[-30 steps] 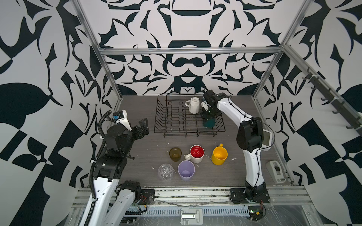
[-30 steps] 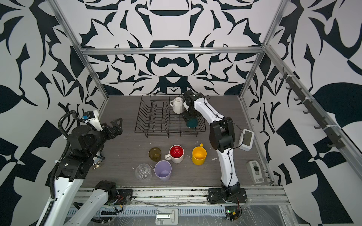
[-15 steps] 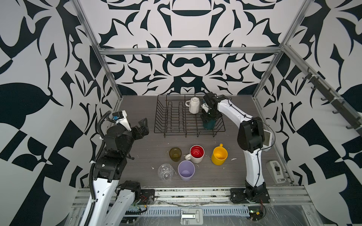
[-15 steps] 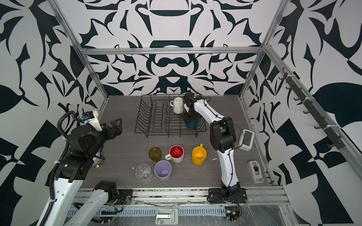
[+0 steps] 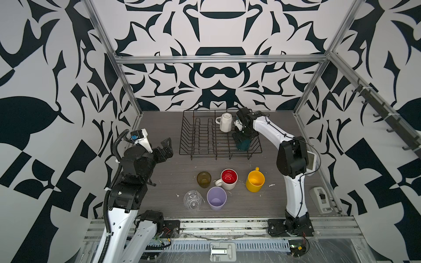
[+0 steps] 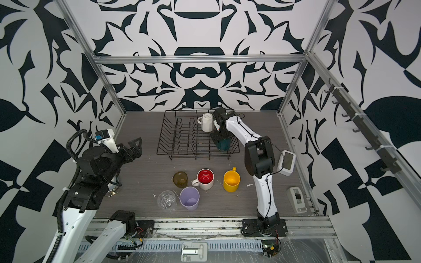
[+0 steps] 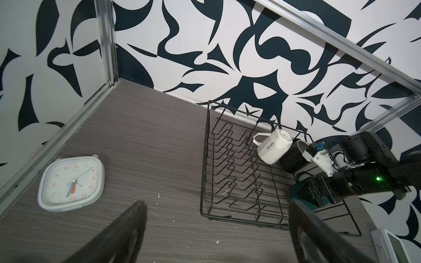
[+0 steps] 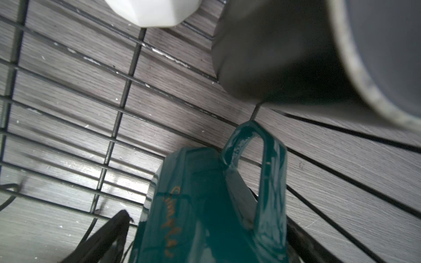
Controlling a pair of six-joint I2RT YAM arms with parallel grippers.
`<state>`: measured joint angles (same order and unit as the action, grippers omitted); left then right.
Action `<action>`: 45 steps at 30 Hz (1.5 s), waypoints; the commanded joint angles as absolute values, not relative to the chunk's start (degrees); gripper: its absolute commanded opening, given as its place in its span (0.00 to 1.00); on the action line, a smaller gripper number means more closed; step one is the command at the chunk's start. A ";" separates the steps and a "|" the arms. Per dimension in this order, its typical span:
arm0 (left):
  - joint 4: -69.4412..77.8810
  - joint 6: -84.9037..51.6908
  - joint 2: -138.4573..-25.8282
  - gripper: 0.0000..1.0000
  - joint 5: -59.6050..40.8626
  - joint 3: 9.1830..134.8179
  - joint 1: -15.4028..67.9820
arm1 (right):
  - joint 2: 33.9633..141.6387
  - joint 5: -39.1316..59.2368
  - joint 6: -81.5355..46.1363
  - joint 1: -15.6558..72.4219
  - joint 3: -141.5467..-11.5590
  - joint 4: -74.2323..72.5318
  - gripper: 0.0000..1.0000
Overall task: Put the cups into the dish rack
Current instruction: 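Open the right gripper to release the green mug in the rack, then move the right gripper down toward the yellow mug on the table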
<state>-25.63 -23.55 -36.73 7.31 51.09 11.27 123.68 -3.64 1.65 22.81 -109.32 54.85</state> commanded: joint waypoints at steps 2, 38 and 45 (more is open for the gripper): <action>-26.52 -23.29 -35.87 0.99 7.64 52.05 11.16 | 120.50 -4.12 1.14 23.09 -108.90 54.37 0.99; -26.97 -23.20 -34.66 0.99 8.31 52.31 11.16 | 107.75 -3.82 -1.65 23.38 -106.82 50.10 0.99; -27.18 -22.59 -34.18 0.99 8.96 51.95 11.10 | 94.03 -2.66 -3.59 23.35 -94.87 47.10 0.99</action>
